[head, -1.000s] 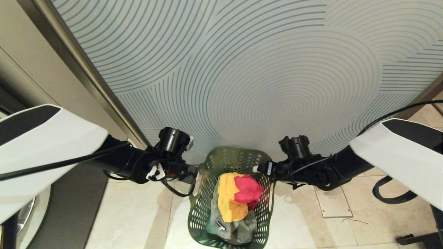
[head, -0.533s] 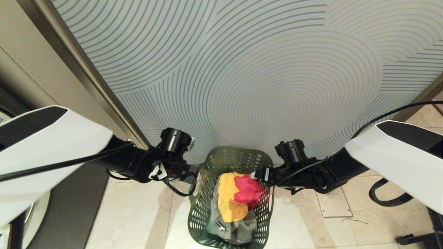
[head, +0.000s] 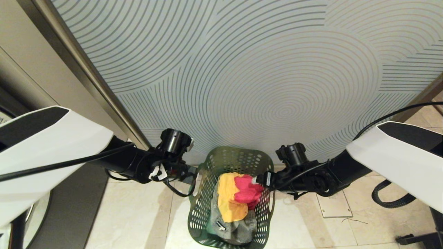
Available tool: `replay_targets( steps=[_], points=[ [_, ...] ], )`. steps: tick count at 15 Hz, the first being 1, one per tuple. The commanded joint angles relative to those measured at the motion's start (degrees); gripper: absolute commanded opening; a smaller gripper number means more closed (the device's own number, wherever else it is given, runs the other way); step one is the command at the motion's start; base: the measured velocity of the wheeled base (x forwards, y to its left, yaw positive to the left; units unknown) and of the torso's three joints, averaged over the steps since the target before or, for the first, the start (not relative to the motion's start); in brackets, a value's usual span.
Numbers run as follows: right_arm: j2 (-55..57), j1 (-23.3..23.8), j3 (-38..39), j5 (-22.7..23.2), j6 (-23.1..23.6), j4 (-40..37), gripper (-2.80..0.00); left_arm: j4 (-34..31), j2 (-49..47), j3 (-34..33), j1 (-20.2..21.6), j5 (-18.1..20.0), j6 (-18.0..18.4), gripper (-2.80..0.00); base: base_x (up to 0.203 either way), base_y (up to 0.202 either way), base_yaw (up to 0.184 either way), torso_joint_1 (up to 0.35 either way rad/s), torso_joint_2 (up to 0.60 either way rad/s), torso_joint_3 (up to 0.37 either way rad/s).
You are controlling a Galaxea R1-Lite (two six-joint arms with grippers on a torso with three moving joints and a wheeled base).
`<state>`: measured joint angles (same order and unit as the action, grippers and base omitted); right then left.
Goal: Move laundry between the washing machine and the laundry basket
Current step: Pick up the clothes basket and put it beside the washing machine
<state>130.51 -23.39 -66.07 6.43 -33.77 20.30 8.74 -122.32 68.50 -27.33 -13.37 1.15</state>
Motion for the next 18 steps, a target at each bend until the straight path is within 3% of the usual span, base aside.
replay_targets(
  steps=[1, 4, 18],
  points=[
    [1.36, -0.29, 0.33, 0.06, -0.19, 2.28, 0.0, 0.05, 0.33, -0.17, 0.0, -0.25, -0.01, 0.0, 0.0, 0.0, 0.0, 0.0, 0.0, 0.0],
    [2.94, -0.25, 0.33, 0.28, -0.16, 6.24, 0.0, 0.05, 0.24, -0.12, 0.0, -0.43, -0.01, 0.0, 0.0, 0.0, 0.0, 0.0, 0.0, 0.0],
    [3.44, -0.25, 0.24, 1.13, -0.16, 6.86, 0.0, 0.54, -6.56, 1.18, -0.08, -0.33, -0.52, 0.0, 0.0, 0.0, 0.0, 0.0, 0.0, 0.0]
  ],
)
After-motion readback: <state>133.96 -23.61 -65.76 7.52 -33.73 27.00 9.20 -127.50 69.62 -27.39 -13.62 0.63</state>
